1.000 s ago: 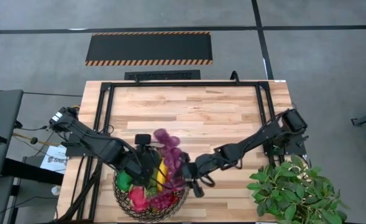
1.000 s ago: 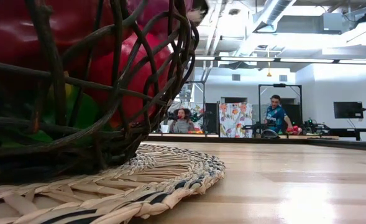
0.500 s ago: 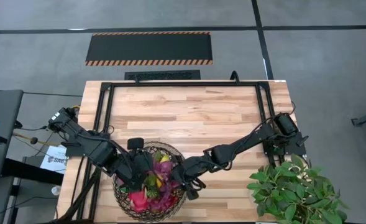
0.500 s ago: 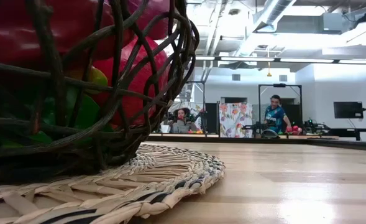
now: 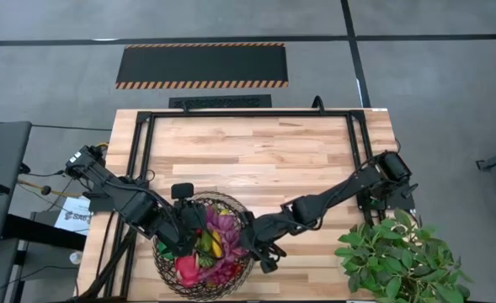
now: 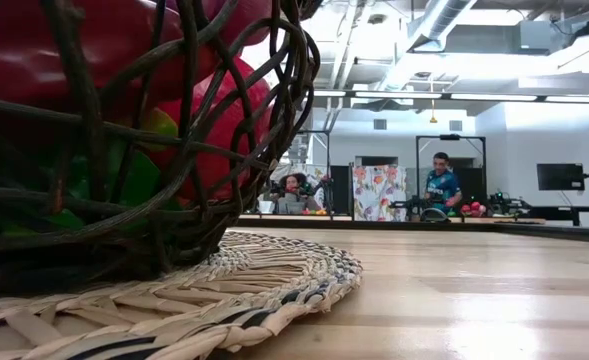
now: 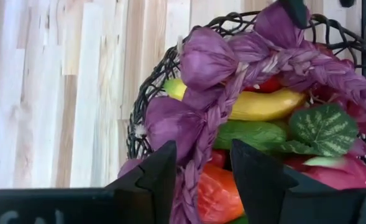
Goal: Build produce basket
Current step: Put the garlic into the woven basket, then return to Home Position
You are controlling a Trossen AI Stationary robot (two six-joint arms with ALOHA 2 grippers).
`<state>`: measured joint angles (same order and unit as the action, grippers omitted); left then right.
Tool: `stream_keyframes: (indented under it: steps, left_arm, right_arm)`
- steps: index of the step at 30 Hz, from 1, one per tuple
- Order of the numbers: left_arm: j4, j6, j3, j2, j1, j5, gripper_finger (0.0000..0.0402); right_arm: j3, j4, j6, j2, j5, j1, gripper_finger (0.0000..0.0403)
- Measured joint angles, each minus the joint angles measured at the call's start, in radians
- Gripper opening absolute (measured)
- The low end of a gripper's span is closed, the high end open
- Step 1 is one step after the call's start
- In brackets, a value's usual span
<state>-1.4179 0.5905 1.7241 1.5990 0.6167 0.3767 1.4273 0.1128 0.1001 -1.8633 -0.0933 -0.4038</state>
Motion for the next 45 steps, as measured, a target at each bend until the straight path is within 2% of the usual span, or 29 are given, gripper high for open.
stream_keyframes:
  steps: [4, 11, 15, 22, 26, 31, 36, 38, 40, 42, 45]
  left_arm:
    - [-0.012, 0.003, 0.0, 0.0, 0.0, 0.011, 0.015]
    - [-0.09, 0.029, 0.0, 0.0, -0.003, 0.133, 0.018]
    - [-0.092, 0.02, -0.017, 0.0, -0.018, 0.149, 0.0182]
    - [-0.1, 0.015, -0.101, 0.0, -0.021, 0.157, 0.0182]
    - [-0.086, 0.044, -0.09, -0.026, 0.002, 0.255, 0.018]
    - [-0.036, 0.032, -0.026, -0.16, 0.065, 0.418, 0.0159]
    - [0.076, -0.012, -0.042, -0.365, 0.12, 0.551, 0.0133]
    - [0.104, -0.013, -0.083, -0.446, 0.131, 0.587, 0.0124]
    - [0.12, -0.006, -0.145, -0.524, 0.131, 0.597, 0.0117]
    - [0.165, -0.004, -0.236, -0.603, 0.13, 0.605, 0.0112]
    - [0.289, -0.03, -0.422, -0.725, 0.13, 0.608, 0.0105]
  right_arm:
    - [0.0, 0.012, 0.004, -0.003, 0.022, 0.0, 0.0184]
    - [0.001, 0.078, -0.004, 0.097, 0.055, 0.0, 0.0178]
    - [0.001, 0.12, -0.006, 0.157, 0.093, 0.0, 0.0179]
    - [0.0, 0.179, -0.036, 0.21, 0.097, -0.002, 0.0178]
    - [-0.002, 0.199, -0.076, 0.277, 0.097, -0.012, 0.0176]
    - [-0.001, 0.208, -0.2, 0.443, 0.115, -0.019, 0.0177]
    - [0.0, 0.287, -0.328, 0.644, 0.256, 0.004, 0.0173]
    - [0.001, 0.353, -0.332, 0.722, 0.36, 0.024, 0.0171]
    - [-0.003, 0.44, -0.251, 0.794, 0.446, 0.053, 0.0169]
    - [-0.033, 0.466, -0.21, 0.858, 0.449, 0.087, 0.0169]
    - [-0.139, 0.414, -0.185, 0.964, 0.348, 0.137, 0.0171]
